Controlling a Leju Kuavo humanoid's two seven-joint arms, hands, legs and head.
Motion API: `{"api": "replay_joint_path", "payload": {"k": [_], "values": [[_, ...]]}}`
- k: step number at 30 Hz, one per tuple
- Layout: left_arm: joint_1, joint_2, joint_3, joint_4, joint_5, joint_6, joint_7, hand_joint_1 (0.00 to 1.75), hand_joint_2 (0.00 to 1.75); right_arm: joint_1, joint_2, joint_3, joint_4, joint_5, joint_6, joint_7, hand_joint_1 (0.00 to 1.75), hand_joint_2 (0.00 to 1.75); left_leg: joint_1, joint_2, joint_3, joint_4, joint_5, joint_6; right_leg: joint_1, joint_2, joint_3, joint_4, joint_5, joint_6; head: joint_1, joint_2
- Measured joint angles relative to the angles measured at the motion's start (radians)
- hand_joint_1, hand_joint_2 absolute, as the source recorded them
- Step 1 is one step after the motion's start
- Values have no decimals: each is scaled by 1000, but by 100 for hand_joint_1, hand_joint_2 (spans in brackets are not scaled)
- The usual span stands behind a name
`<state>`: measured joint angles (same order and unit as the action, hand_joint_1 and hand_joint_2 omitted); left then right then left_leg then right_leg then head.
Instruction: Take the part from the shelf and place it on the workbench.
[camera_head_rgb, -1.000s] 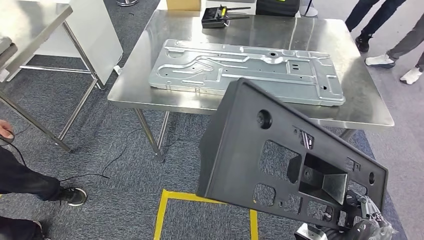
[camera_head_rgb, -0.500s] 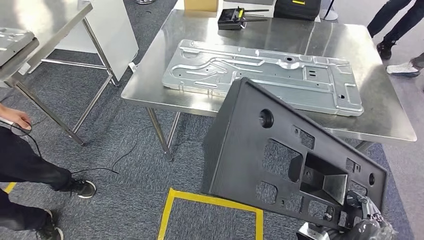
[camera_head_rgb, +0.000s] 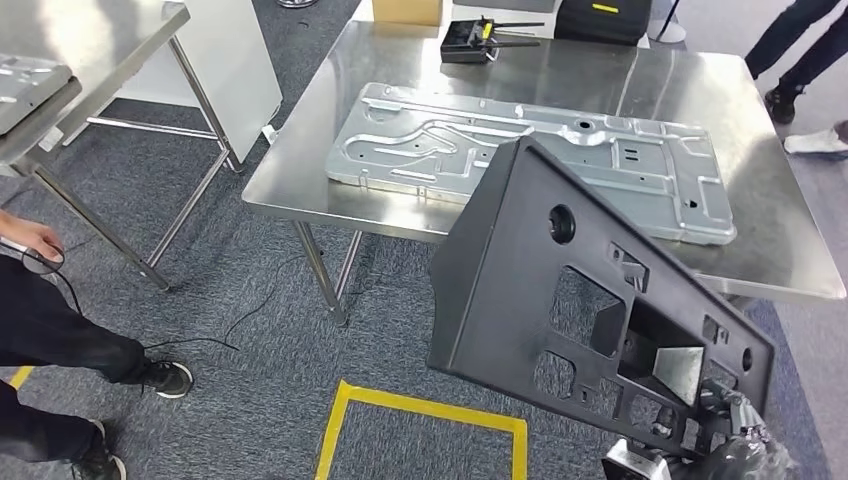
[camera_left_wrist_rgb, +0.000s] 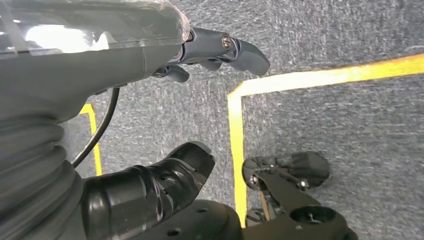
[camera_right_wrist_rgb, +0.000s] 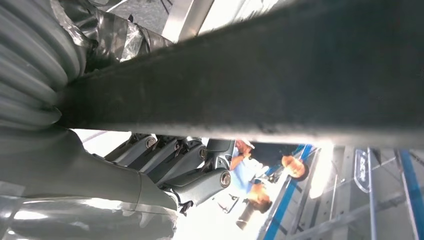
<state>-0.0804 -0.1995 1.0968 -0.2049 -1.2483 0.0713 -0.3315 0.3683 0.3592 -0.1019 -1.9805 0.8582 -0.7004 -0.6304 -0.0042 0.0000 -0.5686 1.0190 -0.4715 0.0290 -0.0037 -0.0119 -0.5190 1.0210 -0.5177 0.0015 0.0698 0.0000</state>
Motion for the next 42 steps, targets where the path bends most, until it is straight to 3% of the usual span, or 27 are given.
{"api": "replay_joint_path", "payload": {"k": [3, 6, 7, 8, 9, 11, 12, 13, 15, 17, 18, 20, 22, 23, 24, 27, 29, 33, 35, 37, 38, 39, 40, 42], "values": [[4, -1, 0, 0, -1, -1, 2, 0, 175, -2, 0, 0, -1, 3, 0, 5, 175, 175, 7, -4, 25, -17, -2, 14, -3, 2, -13, 48, -20, 13, 1, 0], [2, -2, 0, 0, -1, -1, 2, 0, 175, -3, 0, 0, 0, 6, 0, 8, 175, 175, 8, -5, 42, -21, -11, 24, -8, 7, -114, 214, -90, 27, 2, 0], [2, -2, 0, 0, -1, -2, 2, 0, 175, -3, 0, -1, 0, 8, 0, 10, 175, 175, 7, -6, 46, -20, -16, 24, -10, 8, -148, 257, -98, 30, 2, 0], [3, -2, 0, 0, -1, -2, 3, 0, 175, -3, 0, -1, 0, 10, 0, 12, 175, 175, 8, -7, 54, -20, -22, 22, -11, 8, -167, 269, -87, 31, 2, 0], [4, -2, 0, 0, -1, -2, 3, 0, 175, -3, -1, -1, 1, 11, 0, 14, 175, 175, 8, -8, 63, -20, -30, 20, -13, 8, -166, 242, -54, 32, 2, 0], [5, -3, 0, 0, -1, -2, 3, 0, 175, -4, -1, -3, 1, 14, 0, 17, 175, 175, 10, -10, 86, -20, -47, 12, -15, 8, -127, 120, 34, 30, 2, 0], [4, -4, 0, 0, -1, -3, 3, 0, 175, -5, -1, -4, 1, 15, 0, 18, 175, 175, 10, -12, 93, -19, -54, 7, -13, 8, -111, 66, 54, 27, 3, 0], [3, -5, 0, 0, -1, -3, 3, 0, 175, -5, -1, -6, 1, 15, 0, 19, 175, 175, 10, -12, 95, -19, -61, 0, -9, 9, -101, 35, 63, 21, 4, 0], [1, -5, 0, 0, -1, -3, 3, 0, 175, -6, -1, -9, 0, 16, 0, 23, 175, 175, 9, -11, 99, -15, -66, -14, -3, 10, -100, 23, 53, 5, 5, 0], [1, -5, 0, 0, -1, -3, 3, 0, 175, -7, 0, -10, -1, 15, 0, 26, 175, 175, 10, -9, 94, 9, -66, -24, -6, 11, -86, 17, 56, -11, 6, 0], [0, -5, 0, 0, -1, -3, 3, 0, 175, -8, 0, -11, -2, 15, 0, 27, 175, 175, 11, -8, 77, 42, -70, -27, -8, 10, -76, 12, 53, -18, 4, 0], [-1, -5, 0, 0, -2, -3, 2, 0, 175, -11, 0, -12, -3, 13, 0, 28, 175, 175, 13, -7, 11, 156, -104, -35, -9, 8, -58, 6, 43, -28, 2, 0], [1, -5, 0, 0, -2, -3, 2, 0, 175, -13, 0, -15, -3, 9, 0, 29, 175, 175, 15, -6, -67, 262, -151, -40, -7, 8, -43, 5, 28, -32, 1, 0], [2, -5, 0, 0, -2, -3, 3, 0, 175, -13, 0, -18, -3, 6, 0, 29, 175, 175, 15, -6, -91, 278, -154, -40, -6, 9, -33, 5, 20, -32, 1, 0], [3, -5, 0, 0, -2, -3, 3, 0, 175, -13, 0, -21, -3, 3, 0, 29, 175, 175, 15, -6, -98, 261, -134, -38, -5, 11, -21, 5, 12, -32, 1, 0], [4, -4, 0, 0, -5, -3, 3, 0, 175, -15, 0, -34, -4, -5, 0, 32, 175, 175, 8, -4, -59, 92, -8, -19, -2, 12, 13, 4, -14, -27, 2, 0], [3, -3, -1, 0, -7, -3, 3, 0, 175, -18, 0, -46, -6, -11, 0, 31, 175, 175, -1, -3, -39, 26, 11, -6, -1, 12, 23, 1, -28, -16, 1, 0], [7, -5, -2, 0, -11, -3, 3, 0, 175, -21, 0, -68, -16, -17, -1, 30, 175, 175, 6, -6, 3, -6, 10, 8, 3, 12, 37, 38, -37, 5, 0, 0], [4, -6, -2, 0, -12, -3, 3, 0, 175, -24, 0, -76, -19, -18, -1, 29, 175, 175, 10, -6, 26, -16, 3, 15, -1, 13, -13, 129, -79, 15, 2, 0], [0, -6, -2, 0, -13, -3, 3, 0, 175, -27, -1, -82, -20, -19, -1, 29, 175, 175, 11, -7, 36, -17, -9, 18, -5, 13, -100, 246, -126, 25, 2, 0], [0, -6, -2, 0, -13, -3, 3, 0, 175, -26, -1, -86, -20, -21, -1, 29, 175, 175, 11, -8, 44, -17, -17, 17, -8, 13, -133, 278, -132, 29, 2, 0], [2, -6, -2, 0, -14, -3, 3, 0, 175, -26, -1, -91, -20, -25, -1, 29, 175, 175, 12, -8, 54, -17, -25, 14, -10, 12, -150, 276, -116, 32, 2, 0], [4, -7, -2, 0, -15, -3, 3, 0, 175, -26, -1, -96, -20, -30, 0, 28, 175, 175, 13, -9, 68, -16, -36, 11, -13, 12, -149, 240, -79, 33, 2, 0], [6, -9, -2, 0, -16, -3, 4, 0, 175, -26, -1, -107, -20, -39, 0, 26, 175, 175, 15, -11, 95, -15, -59, 1, -15, 12, -126, 119, 20, 33, 2, 0]]}}
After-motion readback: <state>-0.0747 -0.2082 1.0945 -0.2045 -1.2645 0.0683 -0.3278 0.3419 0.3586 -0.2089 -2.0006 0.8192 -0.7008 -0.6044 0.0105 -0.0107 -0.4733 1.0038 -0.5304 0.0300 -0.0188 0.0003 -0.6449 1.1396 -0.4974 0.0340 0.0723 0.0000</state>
